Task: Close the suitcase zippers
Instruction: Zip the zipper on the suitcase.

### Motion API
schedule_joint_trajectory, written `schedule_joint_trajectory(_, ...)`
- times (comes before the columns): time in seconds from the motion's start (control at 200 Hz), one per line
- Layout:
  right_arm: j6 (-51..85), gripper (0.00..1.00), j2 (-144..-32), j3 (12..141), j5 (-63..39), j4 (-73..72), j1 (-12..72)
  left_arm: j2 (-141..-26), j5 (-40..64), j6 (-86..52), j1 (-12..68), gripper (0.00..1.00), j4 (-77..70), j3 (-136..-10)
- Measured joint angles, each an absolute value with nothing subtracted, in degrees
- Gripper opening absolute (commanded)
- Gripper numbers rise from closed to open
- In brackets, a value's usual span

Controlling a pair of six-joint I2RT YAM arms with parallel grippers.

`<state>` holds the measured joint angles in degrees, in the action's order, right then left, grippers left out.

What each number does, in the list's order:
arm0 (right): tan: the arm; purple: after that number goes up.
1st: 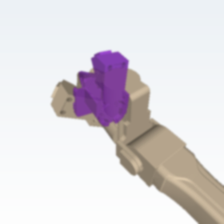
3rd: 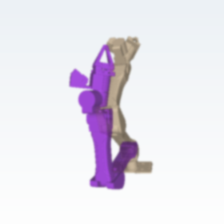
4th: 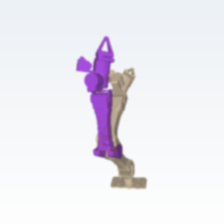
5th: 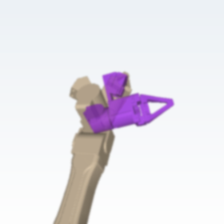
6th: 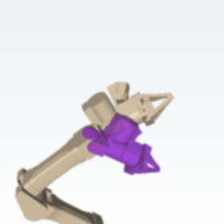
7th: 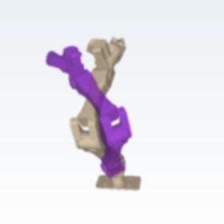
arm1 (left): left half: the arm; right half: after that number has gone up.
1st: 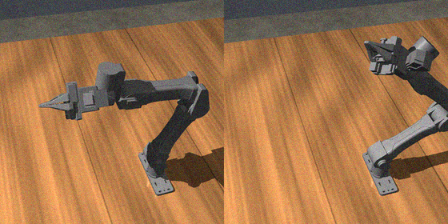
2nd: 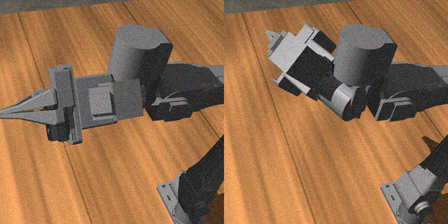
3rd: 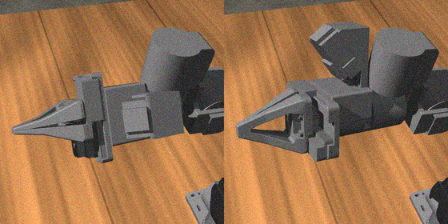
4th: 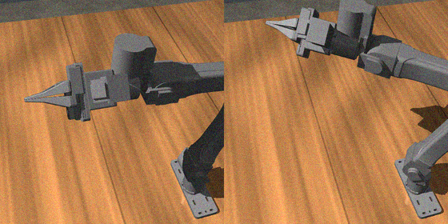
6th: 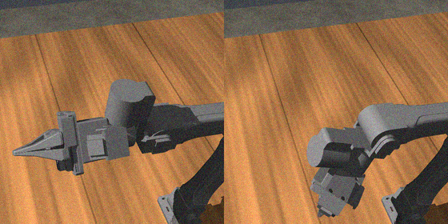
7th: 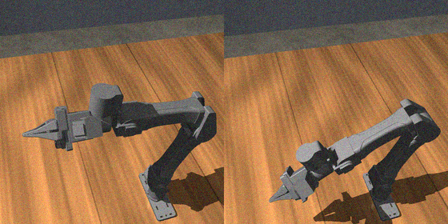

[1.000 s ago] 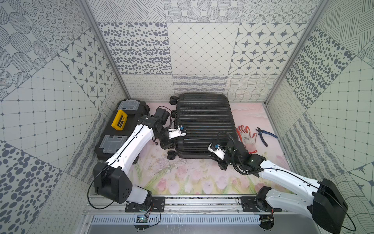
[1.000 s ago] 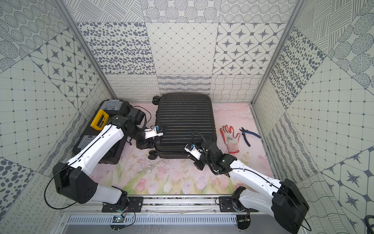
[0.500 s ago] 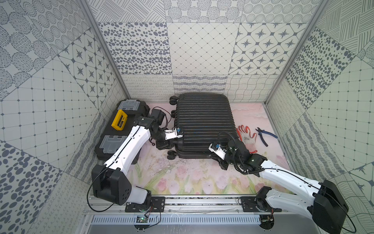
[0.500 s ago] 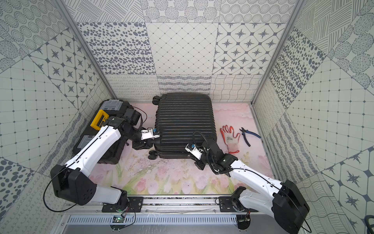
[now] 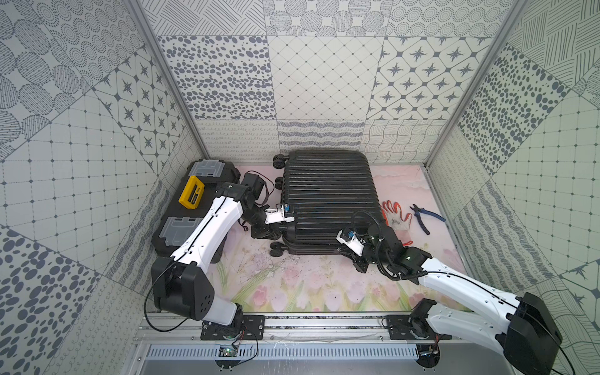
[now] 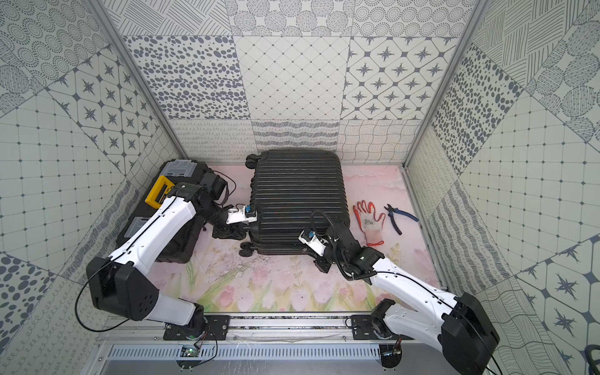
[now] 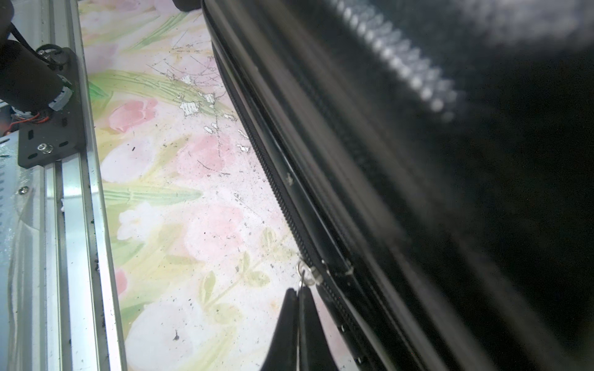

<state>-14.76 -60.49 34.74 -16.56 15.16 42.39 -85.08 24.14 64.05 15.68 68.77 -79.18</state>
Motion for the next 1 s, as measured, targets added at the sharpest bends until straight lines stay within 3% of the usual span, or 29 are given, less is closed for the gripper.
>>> schedule_joint_trajectory(0.345, -8.86, 0.02, -61.93, 34.02, -15.11, 10.61, 47.16, -82.7, 26.7, 50.39, 22.68, 0.01, 68.23, -75.7)
schedule_joint_trajectory(0.785, -4.67, 0.02, -66.83, 33.28, -17.65, 0.38, 52.64, -78.5, 33.26, 29.74, 31.92, 0.0, 55.18, -67.96)
schedule_joint_trajectory(1.001, -1.85, 0.03, -69.19, 33.08, -12.19, -4.12, 56.03, -78.81, 33.41, 21.74, 35.03, 0.0, 51.46, -67.66)
